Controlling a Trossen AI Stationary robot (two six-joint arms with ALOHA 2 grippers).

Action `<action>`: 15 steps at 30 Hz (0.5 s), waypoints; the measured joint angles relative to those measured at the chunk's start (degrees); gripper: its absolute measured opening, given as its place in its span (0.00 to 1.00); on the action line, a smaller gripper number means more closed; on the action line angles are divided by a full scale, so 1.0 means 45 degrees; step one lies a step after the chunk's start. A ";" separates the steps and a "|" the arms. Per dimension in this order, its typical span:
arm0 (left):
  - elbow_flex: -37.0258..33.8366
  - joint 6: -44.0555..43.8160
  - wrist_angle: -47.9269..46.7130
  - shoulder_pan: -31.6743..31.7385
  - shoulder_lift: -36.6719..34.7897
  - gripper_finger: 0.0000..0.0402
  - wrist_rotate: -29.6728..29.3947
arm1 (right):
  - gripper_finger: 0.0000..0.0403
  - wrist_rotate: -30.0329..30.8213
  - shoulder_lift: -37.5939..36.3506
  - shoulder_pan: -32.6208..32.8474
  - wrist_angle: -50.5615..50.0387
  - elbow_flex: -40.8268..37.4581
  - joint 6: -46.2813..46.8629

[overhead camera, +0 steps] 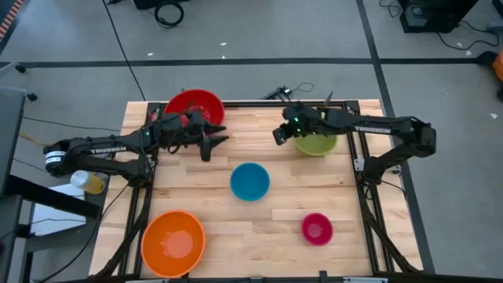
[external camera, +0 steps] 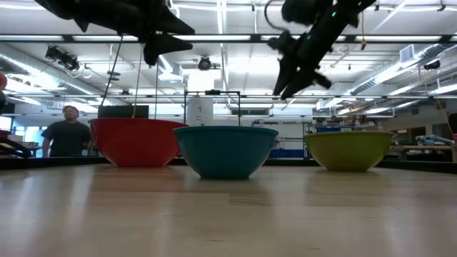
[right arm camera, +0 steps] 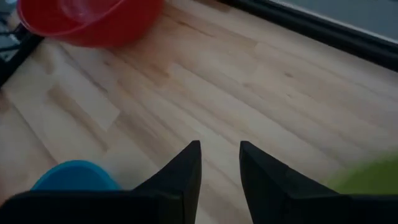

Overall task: Nest bowls inside each other
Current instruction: Stack the orange bowl into the red bowl

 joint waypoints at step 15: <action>0.3019 -0.0054 -0.2358 0.1376 0.1607 0.50 -0.0607 | 0.29 -0.3669 0.3326 -0.1371 0.4304 0.0000 -0.2962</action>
